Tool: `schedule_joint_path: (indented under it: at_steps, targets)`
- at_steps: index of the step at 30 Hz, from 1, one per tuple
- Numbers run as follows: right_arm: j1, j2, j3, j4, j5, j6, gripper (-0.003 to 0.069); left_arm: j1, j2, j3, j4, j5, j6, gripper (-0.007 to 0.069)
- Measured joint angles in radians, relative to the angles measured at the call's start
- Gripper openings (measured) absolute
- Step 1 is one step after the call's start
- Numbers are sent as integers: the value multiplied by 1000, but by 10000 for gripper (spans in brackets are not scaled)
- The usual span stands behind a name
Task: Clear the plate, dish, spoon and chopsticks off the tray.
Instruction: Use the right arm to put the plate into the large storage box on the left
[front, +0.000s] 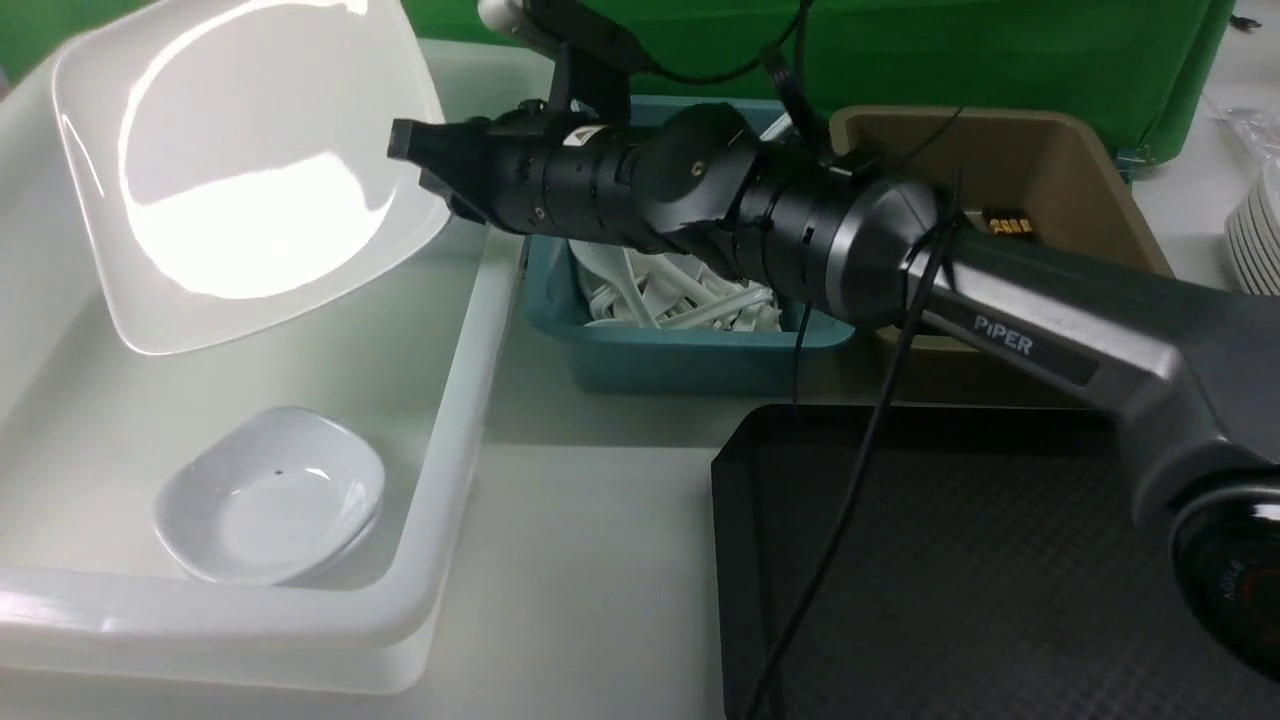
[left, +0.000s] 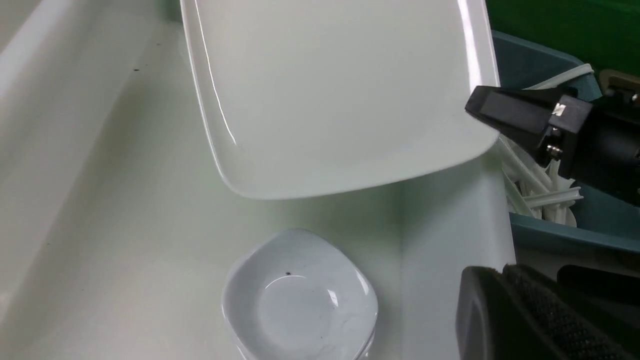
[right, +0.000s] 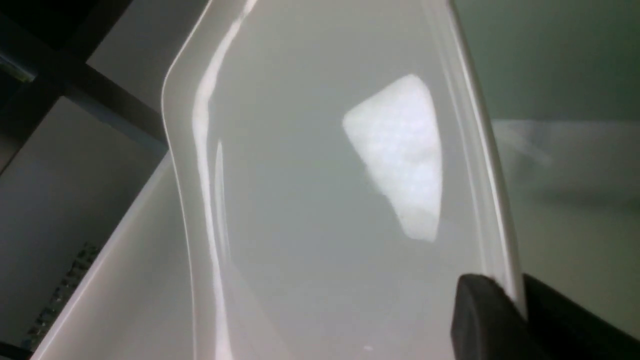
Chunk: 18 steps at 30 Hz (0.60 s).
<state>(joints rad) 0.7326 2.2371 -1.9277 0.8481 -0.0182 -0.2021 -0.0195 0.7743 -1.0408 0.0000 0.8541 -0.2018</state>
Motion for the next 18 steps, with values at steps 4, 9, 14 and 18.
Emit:
schedule_joint_path:
  at_steps: [4, 9, 14, 18]
  targets:
    - [13, 21, 0, 5, -67, 44, 50, 0, 0, 0, 0, 0, 0, 10]
    - [13, 27, 0, 8, -88, 53, 50, 0, 0, 0, 8, 19, -3, 10]
    - [13, 27, 0, 10, -84, 56, 50, 0, 0, 0, 10, 24, -4, 10]
    - [13, 27, 0, 10, -57, 56, 50, 0, 0, 0, 13, 26, -6, 10]
